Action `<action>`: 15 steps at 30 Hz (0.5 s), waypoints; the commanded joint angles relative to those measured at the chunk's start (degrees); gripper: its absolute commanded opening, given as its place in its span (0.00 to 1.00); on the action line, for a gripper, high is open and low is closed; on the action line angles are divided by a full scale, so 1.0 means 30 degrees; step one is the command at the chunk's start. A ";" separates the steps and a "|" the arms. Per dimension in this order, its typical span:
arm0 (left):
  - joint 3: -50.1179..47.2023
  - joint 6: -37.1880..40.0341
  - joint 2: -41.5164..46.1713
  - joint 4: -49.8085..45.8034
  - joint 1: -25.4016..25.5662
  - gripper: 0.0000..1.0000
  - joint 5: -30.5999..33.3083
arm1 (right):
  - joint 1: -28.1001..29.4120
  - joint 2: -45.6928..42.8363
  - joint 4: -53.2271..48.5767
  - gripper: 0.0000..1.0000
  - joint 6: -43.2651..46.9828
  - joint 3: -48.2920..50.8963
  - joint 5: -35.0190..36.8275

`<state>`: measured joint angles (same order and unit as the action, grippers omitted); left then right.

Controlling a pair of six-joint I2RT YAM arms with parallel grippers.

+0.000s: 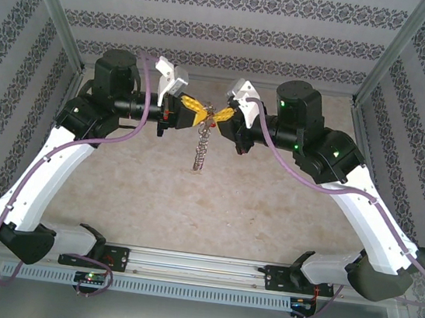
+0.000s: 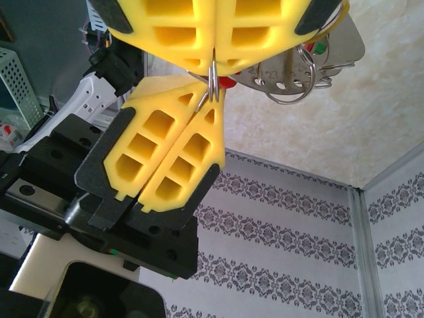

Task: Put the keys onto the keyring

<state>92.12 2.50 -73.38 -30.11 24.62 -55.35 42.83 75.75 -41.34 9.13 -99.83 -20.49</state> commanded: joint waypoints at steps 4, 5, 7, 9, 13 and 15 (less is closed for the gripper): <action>-0.0384 -0.0862 0.0571 0.2222 -0.0204 0.00 -0.0918 | -0.0067 -0.0062 0.0319 0.00 -0.0024 0.0174 -0.1267; -0.0481 -0.0993 0.0624 0.2476 -0.0228 0.00 -0.0914 | -0.0014 0.0032 0.0247 0.00 0.0003 0.0144 -0.1361; -0.0586 -0.1249 0.0672 0.2905 -0.0211 0.00 -0.0986 | 0.0086 0.0184 0.0101 0.00 0.0150 0.0044 -0.1459; -0.0680 -0.1583 0.0645 0.3319 -0.0211 0.00 -0.1130 | 0.0201 0.0405 -0.0123 0.00 0.0318 -0.0059 -0.1475; -0.0958 -0.1970 0.0737 0.3884 -0.0217 0.00 -0.1296 | 0.0356 0.0718 -0.0378 0.00 0.0490 -0.0293 -0.1435; -0.1006 -0.2006 0.0777 0.3913 -0.0231 0.00 -0.1374 | 0.0360 0.0738 -0.0389 0.00 0.0501 -0.0295 -0.1388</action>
<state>88.90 -2.02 -72.84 -24.80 23.97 -56.80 43.00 76.86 -41.85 9.39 -99.90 -22.39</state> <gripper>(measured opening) 0.049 0.048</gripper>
